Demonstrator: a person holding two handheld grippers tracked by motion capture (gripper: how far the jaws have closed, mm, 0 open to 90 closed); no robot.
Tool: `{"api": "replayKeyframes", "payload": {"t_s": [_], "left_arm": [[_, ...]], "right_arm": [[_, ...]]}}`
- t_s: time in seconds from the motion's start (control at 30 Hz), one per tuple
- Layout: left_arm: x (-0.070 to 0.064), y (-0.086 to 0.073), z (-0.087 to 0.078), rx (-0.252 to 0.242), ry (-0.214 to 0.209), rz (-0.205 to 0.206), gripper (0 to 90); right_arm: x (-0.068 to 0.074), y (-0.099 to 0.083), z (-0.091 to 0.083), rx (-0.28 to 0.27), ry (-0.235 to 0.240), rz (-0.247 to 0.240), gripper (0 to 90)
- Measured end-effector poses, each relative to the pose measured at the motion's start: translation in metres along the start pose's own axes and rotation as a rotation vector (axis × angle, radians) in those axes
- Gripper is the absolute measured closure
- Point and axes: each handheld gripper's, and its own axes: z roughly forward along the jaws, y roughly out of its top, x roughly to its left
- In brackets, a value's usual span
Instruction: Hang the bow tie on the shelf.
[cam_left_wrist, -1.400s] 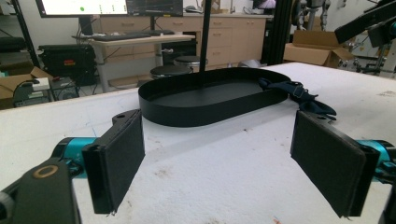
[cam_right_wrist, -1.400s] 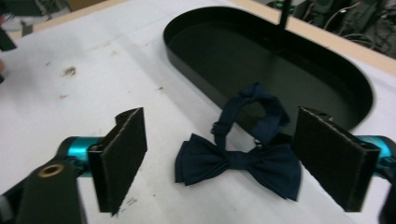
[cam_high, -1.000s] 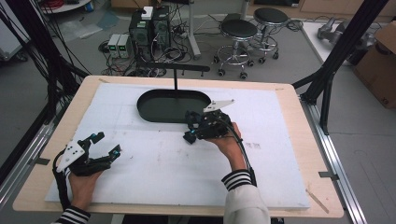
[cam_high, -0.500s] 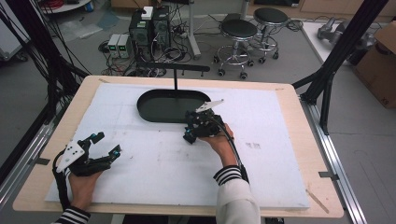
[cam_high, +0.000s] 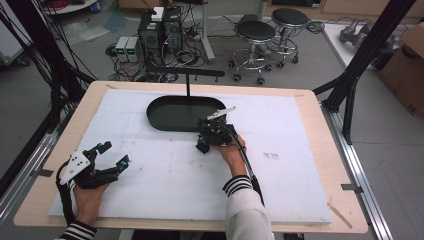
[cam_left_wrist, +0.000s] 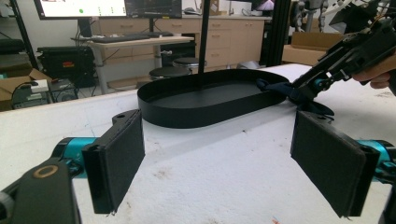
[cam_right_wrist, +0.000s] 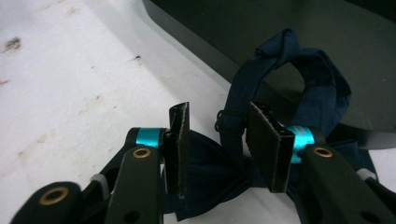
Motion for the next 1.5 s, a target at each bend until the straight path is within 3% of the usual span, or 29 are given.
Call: {"api": "replayKeyframes", "payload": {"t_s": [0.23,0.33,0.53,0.77,1.17,1.27,1.5], "left_arm": [[0.000,0.000,0.000,-0.001,0.000,-0.002,17.9],[0.000,0.000,0.000,-0.001,0.000,-0.002,17.9],[0.000,0.000,0.000,0.000,0.000,0.000,17.9],[0.000,0.000,0.000,-0.001,-0.001,-0.001,17.9],[0.000,0.000,0.000,-0.002,-0.001,-0.002,17.9],[0.000,0.000,0.000,-0.003,0.000,-0.002,17.9],[0.000,0.000,0.000,-0.002,-0.002,-0.002,17.9]], "right_arm": [[-0.002,0.000,-0.002,0.009,-0.046,0.004,54.2],[-0.002,0.000,-0.004,-0.002,-0.043,0.004,53.9],[-0.003,-0.002,0.003,0.029,-0.049,0.013,46.2],[-0.003,-0.003,0.006,0.040,-0.050,0.010,47.6],[-0.004,-0.004,0.010,0.044,-0.040,0.034,67.9],[-0.001,-0.003,0.012,0.056,-0.054,0.024,76.0],[0.002,-0.002,0.013,0.066,-0.043,0.019,84.7]]}}
